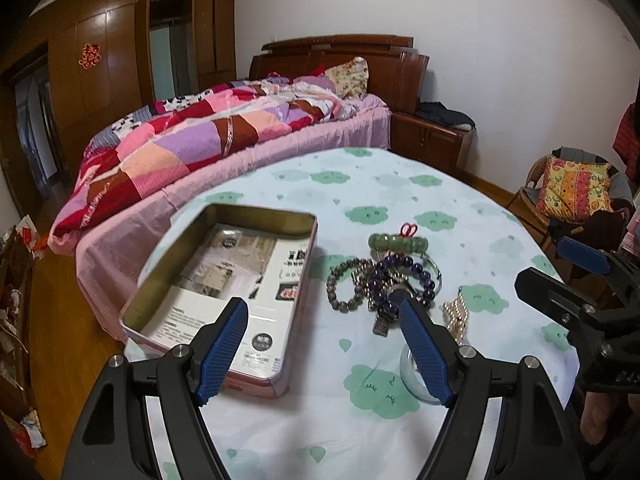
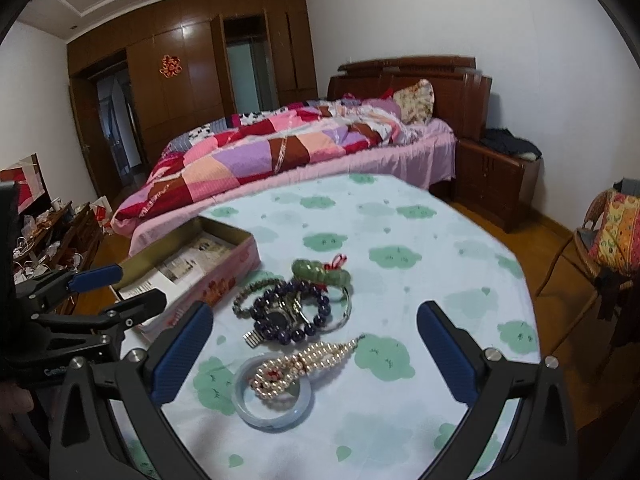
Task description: Organize jewelry
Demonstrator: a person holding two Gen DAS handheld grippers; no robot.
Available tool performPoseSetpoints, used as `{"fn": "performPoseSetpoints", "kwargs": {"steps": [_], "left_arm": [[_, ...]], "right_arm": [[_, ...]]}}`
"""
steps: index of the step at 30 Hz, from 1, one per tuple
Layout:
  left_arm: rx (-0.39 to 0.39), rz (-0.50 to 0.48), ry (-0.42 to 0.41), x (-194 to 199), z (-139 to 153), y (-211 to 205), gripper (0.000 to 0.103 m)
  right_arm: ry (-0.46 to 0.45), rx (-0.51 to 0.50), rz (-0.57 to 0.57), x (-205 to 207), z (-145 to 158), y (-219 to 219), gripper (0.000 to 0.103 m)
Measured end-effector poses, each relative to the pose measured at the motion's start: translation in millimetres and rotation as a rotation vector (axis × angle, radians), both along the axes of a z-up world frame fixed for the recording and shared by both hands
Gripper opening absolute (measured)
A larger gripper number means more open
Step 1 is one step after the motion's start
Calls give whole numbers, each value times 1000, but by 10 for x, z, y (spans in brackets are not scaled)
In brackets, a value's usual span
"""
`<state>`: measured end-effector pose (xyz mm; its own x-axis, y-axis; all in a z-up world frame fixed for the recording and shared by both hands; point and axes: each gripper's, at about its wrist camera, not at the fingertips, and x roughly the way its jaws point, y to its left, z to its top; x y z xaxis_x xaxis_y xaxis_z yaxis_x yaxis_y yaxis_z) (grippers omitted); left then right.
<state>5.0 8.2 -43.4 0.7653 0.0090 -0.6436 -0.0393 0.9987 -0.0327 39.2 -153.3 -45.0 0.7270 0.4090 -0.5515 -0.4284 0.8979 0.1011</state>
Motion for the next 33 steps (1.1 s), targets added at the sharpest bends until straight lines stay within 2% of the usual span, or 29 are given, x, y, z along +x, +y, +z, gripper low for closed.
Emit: {"fn": "performPoseSetpoints", "kwargs": {"steps": [6, 8, 11, 14, 21, 24, 26, 27, 29, 31, 33], "left_arm": [[21, -27, 17, 48, -127, -130, 78], [21, -29, 24, 73, -170, -146, 78], [17, -26, 42, 119, -248, -143, 78], [11, -35, 60, 154, -302, -155, 78], [18, -52, 45, 139, -269, -189, 78], [12, -66, 42, 138, -251, -210, 78], [16, -74, 37, 136, -254, -249, 78], [19, -77, 35, 134, -254, -264, 78], [21, -87, 36, 129, -257, -298, 78], [26, -95, 39, 133, -263, -332, 78], [24, -114, 50, 141, -282, -374, 78]], "right_arm": [[110, 1, 2, 164, -257, -38, 101], [158, 12, 17, 214, -350, -47, 92], [234, 22, 33, 290, -493, -57, 84], [309, 57, 39, 381, -592, -86, 79], [358, 98, 90, 445, -616, -26, 74], [393, 105, 128, 458, -654, 21, 63], [401, 109, 131, 481, -684, 25, 47], [405, 126, 137, 484, -686, 11, 44], [401, 151, 146, 479, -675, -27, 26], [388, 165, 152, 472, -649, -45, 17], [379, 164, 147, 480, -637, -58, 16]]}}
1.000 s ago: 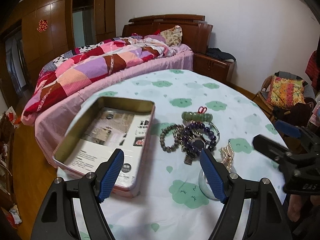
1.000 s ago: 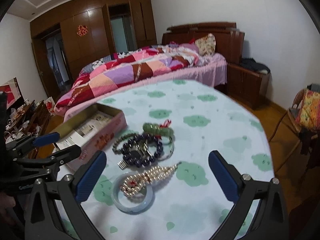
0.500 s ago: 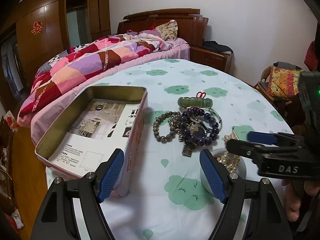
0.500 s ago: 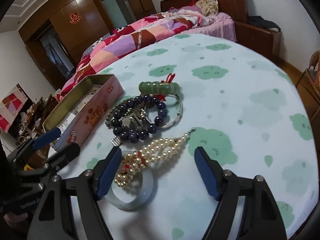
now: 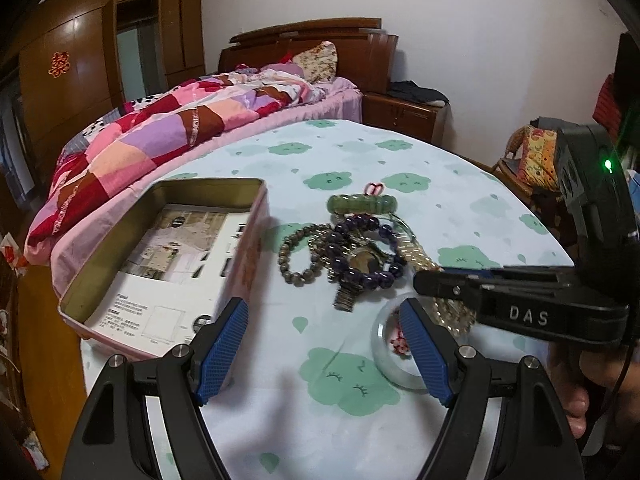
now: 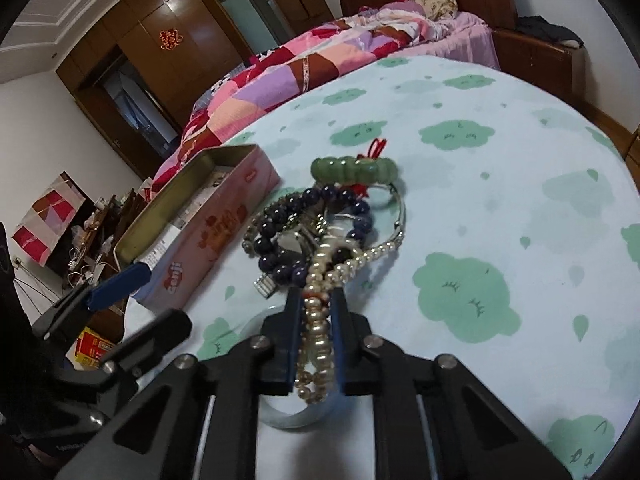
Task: Organize jewelry
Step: 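Grasp the pearl necklace with the right gripper and lift it, then grasp the pale jade bangle with the left gripper while the right holds the pearls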
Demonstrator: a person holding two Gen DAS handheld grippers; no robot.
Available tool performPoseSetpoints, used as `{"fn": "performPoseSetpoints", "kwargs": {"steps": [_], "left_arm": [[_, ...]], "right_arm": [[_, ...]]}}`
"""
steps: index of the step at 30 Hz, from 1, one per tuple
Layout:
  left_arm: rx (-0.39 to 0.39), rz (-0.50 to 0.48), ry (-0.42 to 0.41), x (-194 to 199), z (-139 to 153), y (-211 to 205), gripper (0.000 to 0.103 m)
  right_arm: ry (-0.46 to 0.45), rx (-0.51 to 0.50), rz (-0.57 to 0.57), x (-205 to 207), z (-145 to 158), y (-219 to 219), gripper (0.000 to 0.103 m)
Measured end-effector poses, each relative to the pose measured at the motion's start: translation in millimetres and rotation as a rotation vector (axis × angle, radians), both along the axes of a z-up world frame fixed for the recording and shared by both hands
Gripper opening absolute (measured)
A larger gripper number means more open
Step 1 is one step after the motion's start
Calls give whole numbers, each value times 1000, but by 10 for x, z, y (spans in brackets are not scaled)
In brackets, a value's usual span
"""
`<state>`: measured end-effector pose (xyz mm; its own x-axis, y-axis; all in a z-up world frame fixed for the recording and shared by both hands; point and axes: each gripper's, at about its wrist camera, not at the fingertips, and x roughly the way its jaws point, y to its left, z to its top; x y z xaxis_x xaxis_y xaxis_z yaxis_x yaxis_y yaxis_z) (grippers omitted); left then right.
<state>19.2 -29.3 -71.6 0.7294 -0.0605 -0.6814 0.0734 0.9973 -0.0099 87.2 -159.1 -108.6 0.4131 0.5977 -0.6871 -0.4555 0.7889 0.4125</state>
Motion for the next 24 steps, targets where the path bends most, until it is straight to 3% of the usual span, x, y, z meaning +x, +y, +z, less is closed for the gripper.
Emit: {"fn": "performPoseSetpoints", "kwargs": {"steps": [3, 5, 7, 13, 16, 19, 24], "left_arm": [[-3, -42, 37, 61, -77, -75, 77], [-17, -72, 74, 130, -143, -121, 63], [-23, -92, 101, 192, -190, -162, 57], [-22, -116, 125, 276, -255, -251, 56], [-43, -128, 149, 289, -295, -238, 33], [-52, -149, 147, 257, -280, -261, 19], [-85, -156, 147, 240, -289, -220, 11]], "right_arm": [[-3, 3, -10, 33, 11, -20, 16], [-20, 0, -16, 20, 56, -60, 16], [-42, 1, -26, 11, 118, -109, 16], [-115, -4, -80, 49, 348, -293, 16], [-123, 2, -97, 75, 363, -346, 16], [-109, 1, -89, 88, 304, -303, 16], [-108, -1, -66, 57, 271, -235, 16]]}}
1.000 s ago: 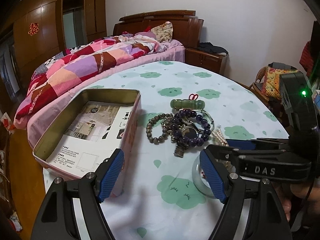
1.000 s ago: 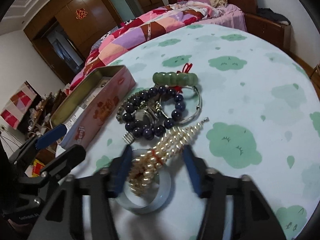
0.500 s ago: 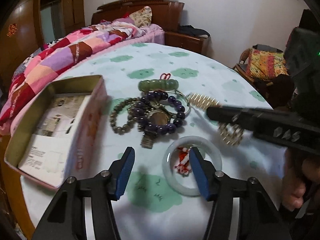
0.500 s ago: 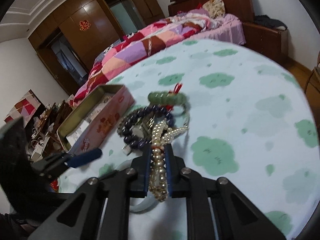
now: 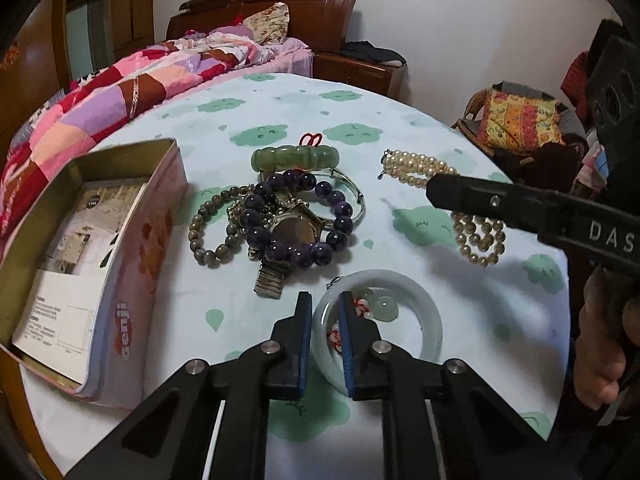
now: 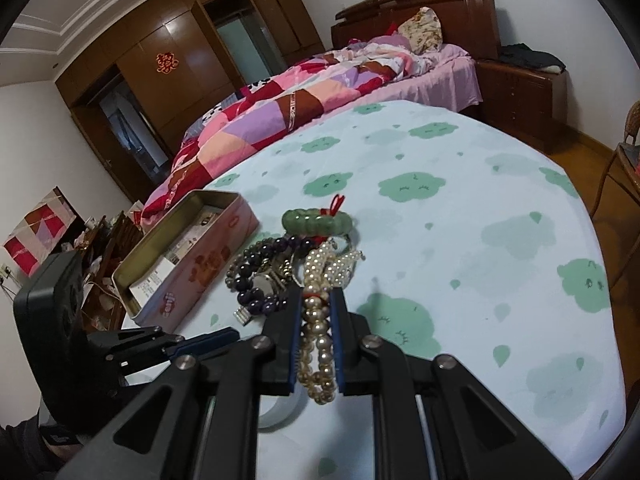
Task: Organize jewelry
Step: 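Grasp the pale jade bangle with the left gripper while the right holds the pearls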
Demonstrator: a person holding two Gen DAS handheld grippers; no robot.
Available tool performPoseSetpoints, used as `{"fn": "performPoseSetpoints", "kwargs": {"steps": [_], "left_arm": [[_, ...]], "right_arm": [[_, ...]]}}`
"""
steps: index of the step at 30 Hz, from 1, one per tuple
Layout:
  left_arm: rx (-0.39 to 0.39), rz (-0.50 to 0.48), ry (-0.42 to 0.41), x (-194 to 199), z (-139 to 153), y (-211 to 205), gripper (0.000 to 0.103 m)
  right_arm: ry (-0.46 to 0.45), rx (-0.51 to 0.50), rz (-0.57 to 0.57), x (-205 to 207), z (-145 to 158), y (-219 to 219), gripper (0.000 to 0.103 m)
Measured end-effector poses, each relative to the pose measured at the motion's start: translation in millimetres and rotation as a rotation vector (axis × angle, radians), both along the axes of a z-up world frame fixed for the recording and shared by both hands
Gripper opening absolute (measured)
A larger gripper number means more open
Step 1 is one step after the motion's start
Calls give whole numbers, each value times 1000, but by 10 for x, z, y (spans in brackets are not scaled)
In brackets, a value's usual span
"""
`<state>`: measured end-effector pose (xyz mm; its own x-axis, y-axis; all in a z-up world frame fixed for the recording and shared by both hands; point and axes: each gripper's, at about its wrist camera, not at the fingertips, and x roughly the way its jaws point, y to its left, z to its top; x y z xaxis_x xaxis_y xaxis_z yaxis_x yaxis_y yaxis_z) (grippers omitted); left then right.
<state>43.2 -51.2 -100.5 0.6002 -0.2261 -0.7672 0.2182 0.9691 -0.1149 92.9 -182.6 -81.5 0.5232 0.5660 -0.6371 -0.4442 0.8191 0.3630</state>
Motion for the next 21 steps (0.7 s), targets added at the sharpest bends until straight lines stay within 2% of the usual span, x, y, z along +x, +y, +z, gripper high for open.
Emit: {"fn": "performPoseSetpoints", "kwargs": {"steps": [4, 5, 10, 13, 16, 21], "left_arm": [[-23, -1, -28, -50, 89, 23, 7], [-26, -1, -41, -55, 121, 30, 0], [-26, -6, -106, -101, 323, 33, 0], [-14, -1, -106, -72, 317, 39, 0], [37, 0, -74, -24, 242, -14, 0], [24, 2, -23, 10, 117, 5, 4]], "right_arm": [[-15, -1, -6, -5, 35, -20, 16], [-18, -2, -9, -1, 41, -27, 16], [-32, -5, -11, -7, 55, -27, 16], [-31, -9, -8, -18, 41, -18, 16], [-30, -14, -6, -19, 24, -9, 16], [-25, -19, -2, -14, -4, 8, 16]]}}
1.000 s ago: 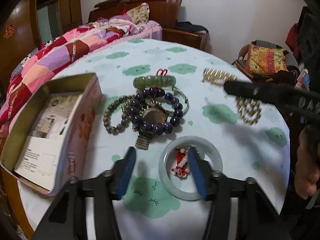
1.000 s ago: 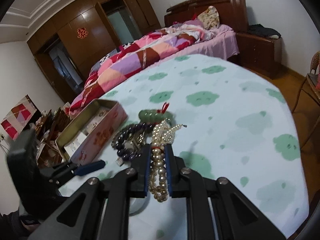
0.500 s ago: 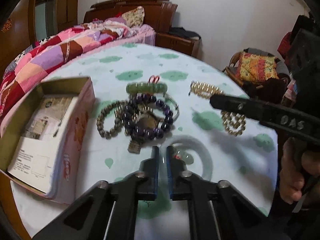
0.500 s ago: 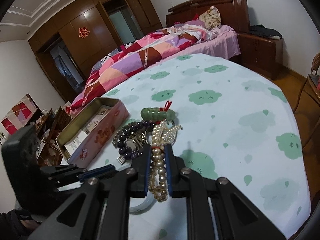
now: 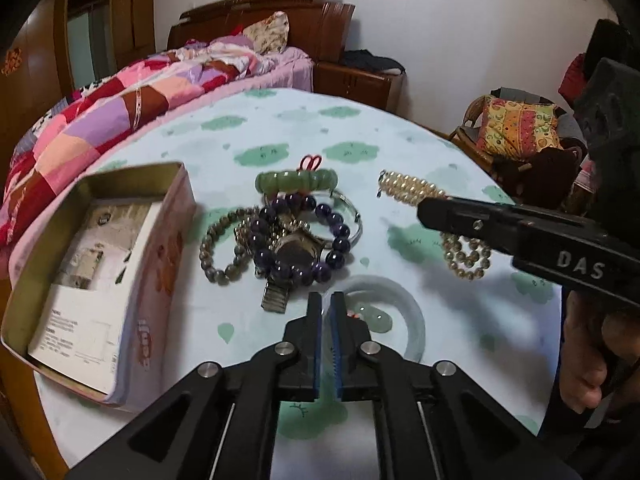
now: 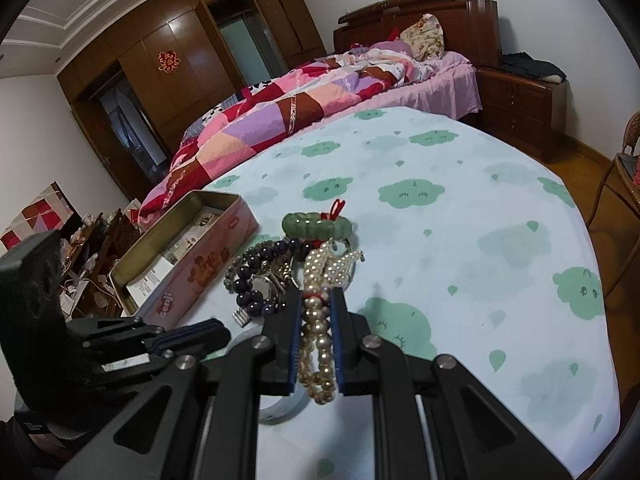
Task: Organize jewelry
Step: 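Grasp the pale jade bangle with the left gripper while the right holds the pearls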
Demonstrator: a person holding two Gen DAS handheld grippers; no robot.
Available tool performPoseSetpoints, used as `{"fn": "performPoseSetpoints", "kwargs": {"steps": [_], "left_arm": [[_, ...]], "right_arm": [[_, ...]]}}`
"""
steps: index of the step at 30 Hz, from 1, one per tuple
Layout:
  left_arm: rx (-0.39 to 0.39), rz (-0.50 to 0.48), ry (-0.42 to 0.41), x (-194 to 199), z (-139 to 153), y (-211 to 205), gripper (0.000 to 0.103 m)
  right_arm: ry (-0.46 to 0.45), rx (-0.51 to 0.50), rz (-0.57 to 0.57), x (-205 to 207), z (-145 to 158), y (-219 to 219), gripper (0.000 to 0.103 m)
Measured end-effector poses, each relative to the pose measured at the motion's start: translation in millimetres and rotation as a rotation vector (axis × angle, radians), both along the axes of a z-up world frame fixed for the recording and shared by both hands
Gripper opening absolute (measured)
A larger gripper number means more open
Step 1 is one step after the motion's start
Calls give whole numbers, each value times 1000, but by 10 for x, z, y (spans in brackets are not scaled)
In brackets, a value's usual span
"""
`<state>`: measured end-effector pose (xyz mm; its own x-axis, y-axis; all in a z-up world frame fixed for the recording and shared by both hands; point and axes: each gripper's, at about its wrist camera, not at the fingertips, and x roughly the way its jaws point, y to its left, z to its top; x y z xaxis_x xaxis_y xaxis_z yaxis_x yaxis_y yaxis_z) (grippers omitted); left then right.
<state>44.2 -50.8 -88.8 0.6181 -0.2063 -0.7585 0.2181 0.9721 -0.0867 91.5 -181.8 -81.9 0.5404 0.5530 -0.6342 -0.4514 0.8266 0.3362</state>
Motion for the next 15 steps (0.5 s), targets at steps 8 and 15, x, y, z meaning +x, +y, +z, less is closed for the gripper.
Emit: {"fn": "performPoseSetpoints", "kwargs": {"steps": [8, 15], "left_arm": [[5, 1, 36, 27, -97, 4, 9], [-11, 2, 40, 31, -132, 19, 39]], "right_arm": [[6, -2, 5, 0, -28, 16, 16], [10, -6, 10, -14, -54, 44, 16]]}}
